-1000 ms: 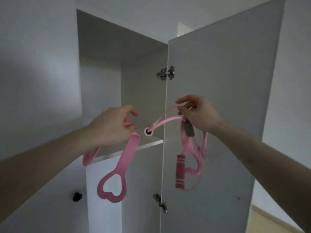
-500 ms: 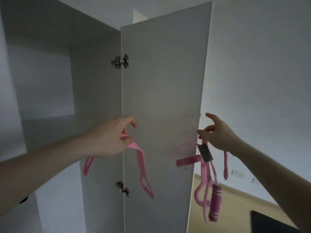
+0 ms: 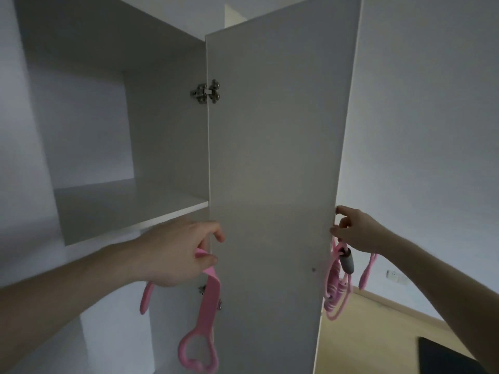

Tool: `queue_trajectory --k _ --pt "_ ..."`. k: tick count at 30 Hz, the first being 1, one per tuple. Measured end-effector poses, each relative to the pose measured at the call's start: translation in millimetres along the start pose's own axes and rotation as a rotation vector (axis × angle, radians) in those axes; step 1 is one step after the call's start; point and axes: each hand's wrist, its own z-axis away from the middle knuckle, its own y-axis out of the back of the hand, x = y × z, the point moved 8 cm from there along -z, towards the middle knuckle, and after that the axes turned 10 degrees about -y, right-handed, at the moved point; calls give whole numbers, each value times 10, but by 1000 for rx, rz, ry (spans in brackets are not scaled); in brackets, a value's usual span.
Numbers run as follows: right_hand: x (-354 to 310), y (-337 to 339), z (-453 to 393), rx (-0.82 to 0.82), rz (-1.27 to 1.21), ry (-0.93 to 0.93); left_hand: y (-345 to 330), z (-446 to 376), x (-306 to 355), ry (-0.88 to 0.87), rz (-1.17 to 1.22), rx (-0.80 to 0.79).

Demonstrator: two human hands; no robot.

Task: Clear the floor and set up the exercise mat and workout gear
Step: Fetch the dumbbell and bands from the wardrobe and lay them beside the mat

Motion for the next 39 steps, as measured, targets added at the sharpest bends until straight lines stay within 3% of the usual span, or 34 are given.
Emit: queue_trajectory --k 10,22,31,39 --pt "-136 -192 385 -142 66 121 -230 345 -5 0 6 -199" --pt "-1022 -894 1203 -382 204 424 -204 890 295 -50 23 -324" --pt "-1742 -1893 1442 -663 100 528 -161 1422 13 138 73 -332" --pt "-2316 -2629 1445 -765 141 497 -33 1865 -445 333 52 -307"
